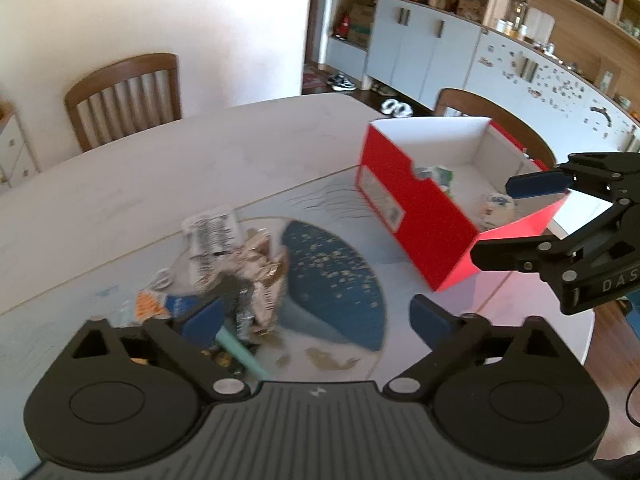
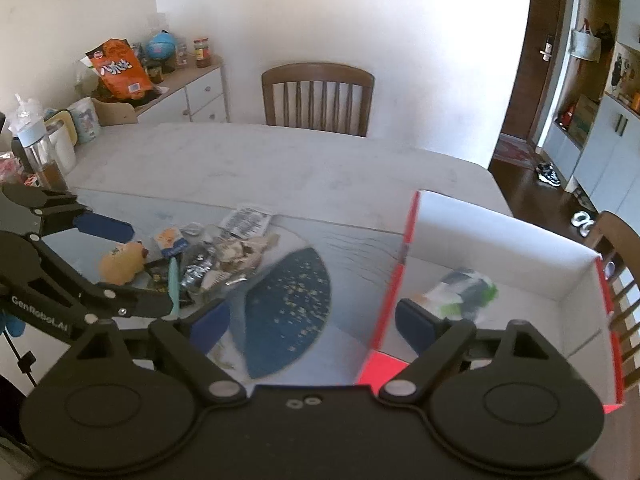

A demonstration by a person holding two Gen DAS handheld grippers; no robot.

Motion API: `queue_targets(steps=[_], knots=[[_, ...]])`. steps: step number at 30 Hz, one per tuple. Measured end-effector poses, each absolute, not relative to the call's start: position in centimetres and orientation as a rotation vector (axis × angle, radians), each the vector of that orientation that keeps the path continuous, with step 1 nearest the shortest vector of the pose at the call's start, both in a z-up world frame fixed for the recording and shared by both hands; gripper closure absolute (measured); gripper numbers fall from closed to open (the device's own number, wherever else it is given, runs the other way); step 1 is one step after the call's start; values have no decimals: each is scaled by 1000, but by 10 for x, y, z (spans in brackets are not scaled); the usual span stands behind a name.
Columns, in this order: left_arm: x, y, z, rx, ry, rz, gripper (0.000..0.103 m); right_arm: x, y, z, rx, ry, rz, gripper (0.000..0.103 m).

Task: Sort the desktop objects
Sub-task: 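Move both tools back over the snack pile on the placemat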

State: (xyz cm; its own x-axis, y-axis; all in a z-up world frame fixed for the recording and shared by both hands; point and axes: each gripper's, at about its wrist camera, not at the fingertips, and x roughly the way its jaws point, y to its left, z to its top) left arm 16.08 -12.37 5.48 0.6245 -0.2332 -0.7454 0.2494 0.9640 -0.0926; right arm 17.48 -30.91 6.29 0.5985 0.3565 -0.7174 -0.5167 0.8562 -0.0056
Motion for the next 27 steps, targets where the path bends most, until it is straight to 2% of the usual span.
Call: queue_targets(steps=[27], knots=[[145,-35,13,-36,875,-90,2,184,-224,36,-233,778,611,9]])
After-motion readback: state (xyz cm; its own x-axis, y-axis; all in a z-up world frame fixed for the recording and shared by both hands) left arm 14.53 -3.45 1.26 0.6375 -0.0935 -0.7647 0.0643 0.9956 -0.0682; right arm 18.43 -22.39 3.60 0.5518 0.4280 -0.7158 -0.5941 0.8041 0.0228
